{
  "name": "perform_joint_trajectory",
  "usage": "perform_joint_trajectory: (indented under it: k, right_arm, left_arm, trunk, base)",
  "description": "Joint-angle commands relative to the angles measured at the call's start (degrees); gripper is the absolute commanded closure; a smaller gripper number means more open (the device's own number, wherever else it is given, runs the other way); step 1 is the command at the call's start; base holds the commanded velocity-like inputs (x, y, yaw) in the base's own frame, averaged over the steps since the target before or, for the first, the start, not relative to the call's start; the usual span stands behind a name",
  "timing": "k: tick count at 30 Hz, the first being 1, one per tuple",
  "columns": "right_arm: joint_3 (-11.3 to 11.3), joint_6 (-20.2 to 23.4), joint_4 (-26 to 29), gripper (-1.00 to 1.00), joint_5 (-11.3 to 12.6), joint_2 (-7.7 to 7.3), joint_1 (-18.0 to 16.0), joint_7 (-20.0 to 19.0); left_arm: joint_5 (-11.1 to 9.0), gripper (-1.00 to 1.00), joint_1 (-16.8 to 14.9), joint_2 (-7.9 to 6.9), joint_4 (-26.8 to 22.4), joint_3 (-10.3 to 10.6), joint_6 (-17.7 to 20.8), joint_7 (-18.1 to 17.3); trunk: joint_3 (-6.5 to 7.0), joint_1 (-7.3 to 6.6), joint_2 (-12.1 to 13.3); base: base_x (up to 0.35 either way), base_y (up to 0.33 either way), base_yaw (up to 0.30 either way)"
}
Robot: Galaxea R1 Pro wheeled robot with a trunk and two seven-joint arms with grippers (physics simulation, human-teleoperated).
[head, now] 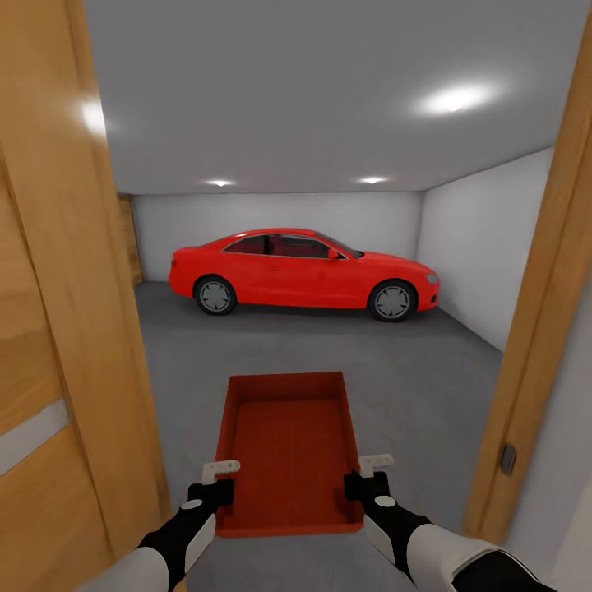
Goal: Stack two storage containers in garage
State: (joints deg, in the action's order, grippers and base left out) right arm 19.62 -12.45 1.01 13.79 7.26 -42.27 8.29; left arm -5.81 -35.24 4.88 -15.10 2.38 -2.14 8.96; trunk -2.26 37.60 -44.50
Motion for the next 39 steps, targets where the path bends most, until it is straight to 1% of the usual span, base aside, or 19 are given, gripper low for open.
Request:
perform_joint_trajectory:
  k: [1, 6, 20, 32, 39]
  right_arm:
    - [-1.87, -1.7, 0.13, 1.0, -0.08, 0.04, -0.1, 0.23]
    - [-1.87, -1.7, 0.13, 1.0, -0.08, 0.06, -0.1, 0.23]
    - [-1.87, -1.7, 0.13, 1.0, -0.08, 0.04, -0.1, 0.23]
    - [-1.87, -1.7, 0.13, 1.0, -0.08, 0.04, -0.1, 0.23]
    - [-1.87, -1.7, 0.13, 1.0, -0.08, 0.04, -0.1, 0.23]
  left_arm:
    - [-0.69, 1.0, -0.01, -0.55, 0.23, -0.1, -0.24, 1.69]
    - [-0.69, 1.0, -0.01, -0.57, -0.02, -0.1, -0.24, 1.73]
    - [-0.69, 1.0, -0.01, -0.57, -0.15, -0.1, -0.24, 1.76]
    - [-0.69, 1.0, -0.01, -0.57, -0.08, -0.16, -0.24, 1.76]
    - [-0.69, 1.0, -0.01, -0.57, 0.26, -0.23, -0.24, 1.76]
  trunk:
    - [-0.1, 0.05, -0.08]
    - [-0.1, 0.05, -0.08]
    - [-0.1, 0.05, -0.08]
    - [-0.1, 0.05, -0.08]
    - [-0.1, 0.05, -0.08]
  base:
    - [0.312, 0.11, 0.0]
    - [0.177, 0.059, -0.066]
    - [0.007, 0.002, -0.213]
    - [0.009, 0.0, -0.018]
    - [0.238, 0.0, 0.0]
